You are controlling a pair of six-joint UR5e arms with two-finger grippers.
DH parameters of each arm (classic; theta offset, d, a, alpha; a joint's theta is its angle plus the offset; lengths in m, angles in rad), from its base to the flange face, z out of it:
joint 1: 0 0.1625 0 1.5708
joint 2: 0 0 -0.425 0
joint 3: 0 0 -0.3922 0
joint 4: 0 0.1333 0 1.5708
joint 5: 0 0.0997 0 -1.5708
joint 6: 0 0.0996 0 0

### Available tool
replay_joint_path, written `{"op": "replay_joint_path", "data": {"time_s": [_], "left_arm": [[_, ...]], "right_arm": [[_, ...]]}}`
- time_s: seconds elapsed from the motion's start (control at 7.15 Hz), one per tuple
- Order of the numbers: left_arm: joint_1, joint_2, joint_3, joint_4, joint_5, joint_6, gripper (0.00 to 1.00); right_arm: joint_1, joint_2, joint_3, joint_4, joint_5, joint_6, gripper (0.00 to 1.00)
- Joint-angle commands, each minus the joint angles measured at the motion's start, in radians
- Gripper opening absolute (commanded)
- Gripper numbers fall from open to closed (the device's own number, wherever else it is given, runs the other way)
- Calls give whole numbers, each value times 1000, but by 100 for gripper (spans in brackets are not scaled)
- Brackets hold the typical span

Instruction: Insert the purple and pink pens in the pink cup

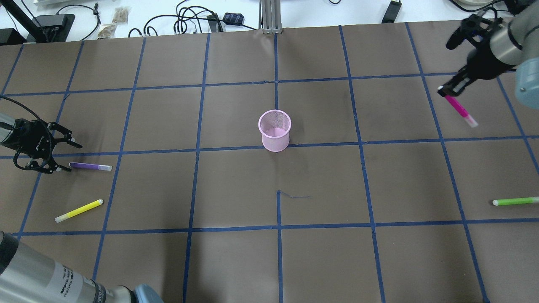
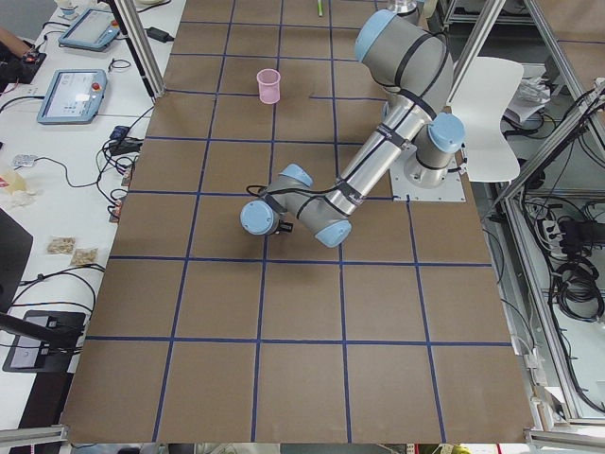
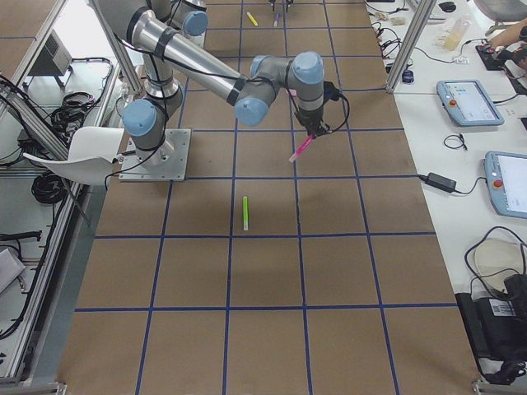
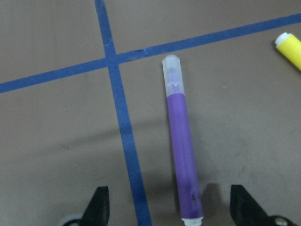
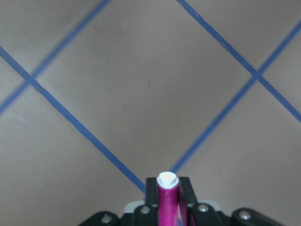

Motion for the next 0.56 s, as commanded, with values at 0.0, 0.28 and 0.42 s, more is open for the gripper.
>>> {"op": "replay_joint_path", "data": {"time_s": [0.0, 0.28, 0.42], "left_arm": [[2, -8, 0, 2, 0, -1, 79], [2, -11, 0, 4, -3, 4, 65], [2, -11, -2, 4, -3, 2, 52]], "right_arm": [[219, -30, -9, -63, 122, 323, 0], [390, -32, 1, -319, 203, 629, 0], [427, 3, 11, -496, 202, 787, 0]]}}
